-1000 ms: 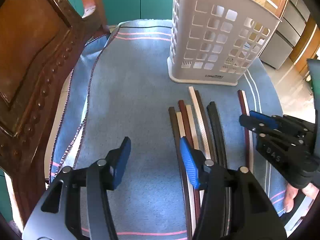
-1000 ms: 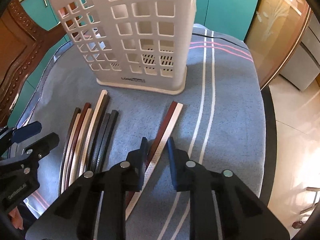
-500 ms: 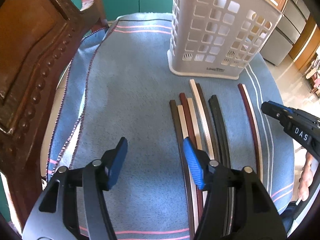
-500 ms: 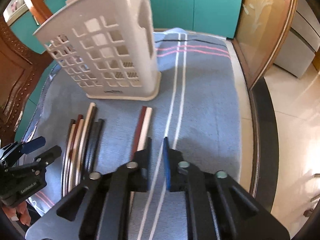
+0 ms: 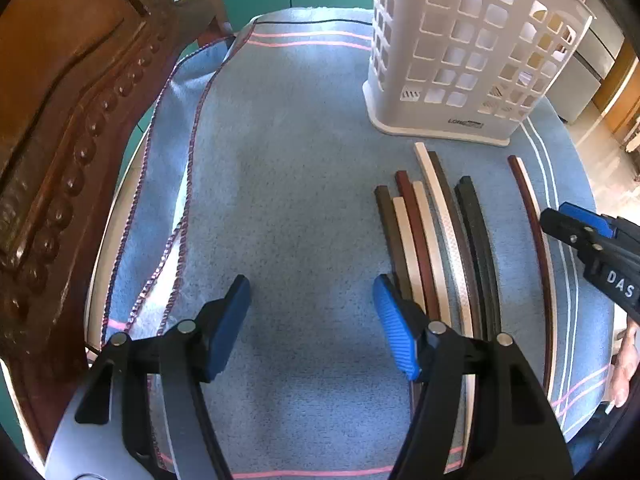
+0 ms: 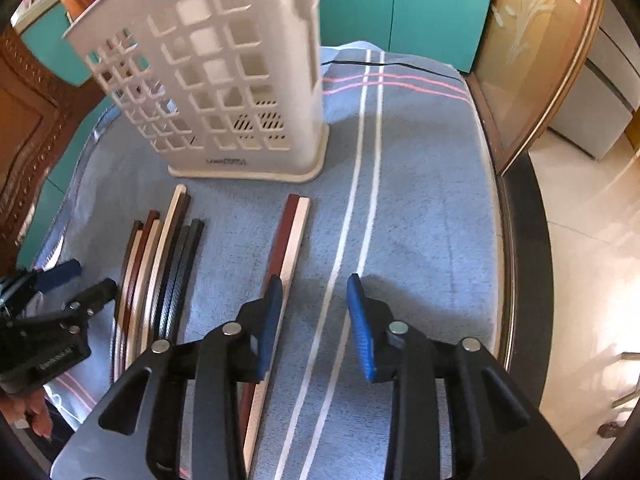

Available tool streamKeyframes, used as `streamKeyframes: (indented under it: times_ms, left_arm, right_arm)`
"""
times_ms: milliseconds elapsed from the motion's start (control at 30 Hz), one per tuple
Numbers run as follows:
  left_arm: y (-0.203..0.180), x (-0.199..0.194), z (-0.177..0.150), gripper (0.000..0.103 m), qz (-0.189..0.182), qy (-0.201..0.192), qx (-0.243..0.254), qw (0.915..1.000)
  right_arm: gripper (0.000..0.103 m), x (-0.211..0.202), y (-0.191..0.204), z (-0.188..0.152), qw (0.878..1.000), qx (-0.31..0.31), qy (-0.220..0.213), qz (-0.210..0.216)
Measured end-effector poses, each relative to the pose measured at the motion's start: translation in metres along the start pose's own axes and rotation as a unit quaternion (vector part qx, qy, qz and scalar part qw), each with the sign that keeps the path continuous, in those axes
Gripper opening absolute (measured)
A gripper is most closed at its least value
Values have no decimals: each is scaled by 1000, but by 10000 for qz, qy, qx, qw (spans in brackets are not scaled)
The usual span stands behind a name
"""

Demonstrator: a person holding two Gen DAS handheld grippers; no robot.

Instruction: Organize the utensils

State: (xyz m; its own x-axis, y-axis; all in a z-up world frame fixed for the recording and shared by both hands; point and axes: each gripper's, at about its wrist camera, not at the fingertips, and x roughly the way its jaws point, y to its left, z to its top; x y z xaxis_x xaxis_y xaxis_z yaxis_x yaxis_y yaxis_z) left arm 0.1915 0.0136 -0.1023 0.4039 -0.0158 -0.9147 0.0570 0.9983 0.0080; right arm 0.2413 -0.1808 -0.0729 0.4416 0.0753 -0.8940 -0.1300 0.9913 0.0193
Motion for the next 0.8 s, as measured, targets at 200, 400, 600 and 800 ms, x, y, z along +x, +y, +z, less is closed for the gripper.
streamKeyframes:
  times_ms: [200, 400, 600, 800]
  left_arm:
    - [-10, -2, 2, 64, -110, -110, 164, 9997]
    - [-7, 3, 6, 64, -169, -52, 84, 9998]
    - [-8, 0, 2, 65, -186, -145, 92, 9997]
    - [-24, -6, -3, 70, -256, -161, 215, 9993]
  right_arm:
    - [37, 2, 8, -2, 9998, -159, -53, -87]
    - [37, 2, 9, -6, 9999, -121, -32, -87]
    - [37, 6, -1, -7, 9996, -97, 24, -281]
    - [37, -7, 11, -11, 9997, -1, -224, 115]
